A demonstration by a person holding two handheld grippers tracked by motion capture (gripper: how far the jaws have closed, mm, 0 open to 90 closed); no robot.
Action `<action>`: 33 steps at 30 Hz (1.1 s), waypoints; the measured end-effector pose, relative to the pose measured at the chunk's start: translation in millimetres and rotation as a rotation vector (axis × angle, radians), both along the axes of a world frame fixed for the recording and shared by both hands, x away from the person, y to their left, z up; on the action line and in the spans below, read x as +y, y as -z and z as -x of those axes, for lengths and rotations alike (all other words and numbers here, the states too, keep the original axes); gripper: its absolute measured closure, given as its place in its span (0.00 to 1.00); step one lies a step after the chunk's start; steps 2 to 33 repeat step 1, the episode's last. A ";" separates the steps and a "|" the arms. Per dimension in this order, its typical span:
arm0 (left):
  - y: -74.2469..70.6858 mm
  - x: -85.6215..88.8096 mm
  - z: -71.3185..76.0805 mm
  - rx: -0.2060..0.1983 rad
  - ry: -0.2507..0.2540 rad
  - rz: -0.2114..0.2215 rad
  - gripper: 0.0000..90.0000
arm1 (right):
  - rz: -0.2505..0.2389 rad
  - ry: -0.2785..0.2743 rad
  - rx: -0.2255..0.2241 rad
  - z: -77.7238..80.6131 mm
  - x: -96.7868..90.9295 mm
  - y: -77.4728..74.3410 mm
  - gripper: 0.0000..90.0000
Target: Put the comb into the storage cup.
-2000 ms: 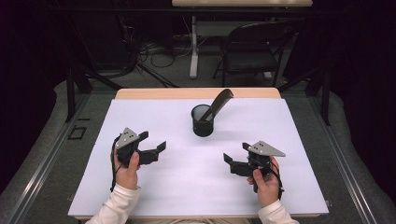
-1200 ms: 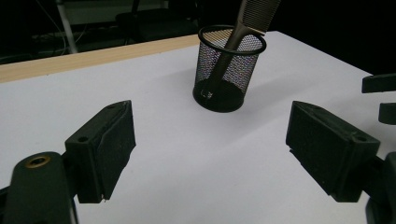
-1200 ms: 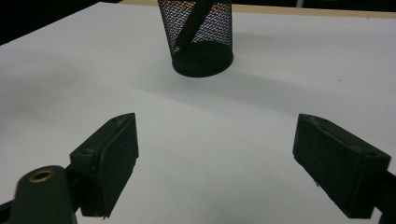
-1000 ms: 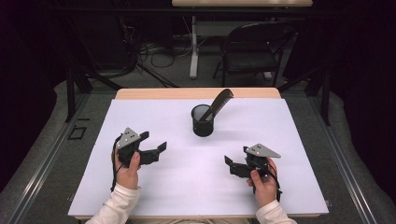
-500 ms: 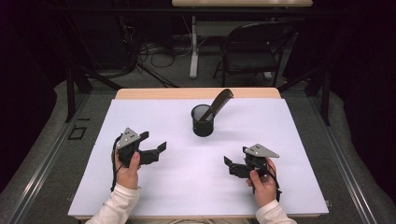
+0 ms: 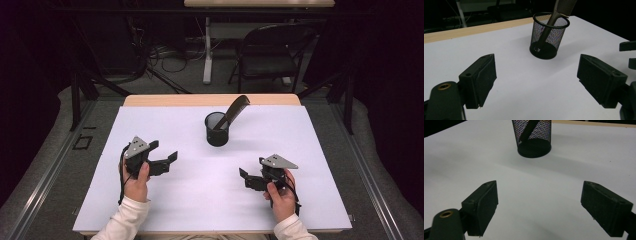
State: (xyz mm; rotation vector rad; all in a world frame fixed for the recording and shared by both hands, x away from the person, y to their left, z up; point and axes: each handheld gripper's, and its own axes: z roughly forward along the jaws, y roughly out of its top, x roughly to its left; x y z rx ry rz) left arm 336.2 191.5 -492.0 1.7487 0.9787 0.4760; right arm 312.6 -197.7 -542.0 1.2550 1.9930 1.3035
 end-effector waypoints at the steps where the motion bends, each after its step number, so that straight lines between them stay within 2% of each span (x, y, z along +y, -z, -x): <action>1: 0.0 0.3 -0.1 -0.002 -0.001 0.000 0.18 | 0.000 -0.001 0.000 0.0 0.0 -0.1 0.16; 33: 0.0 0.3 -0.1 -0.002 -0.001 0.000 0.18 | 0.000 -0.001 0.000 0.0 0.0 -0.1 0.16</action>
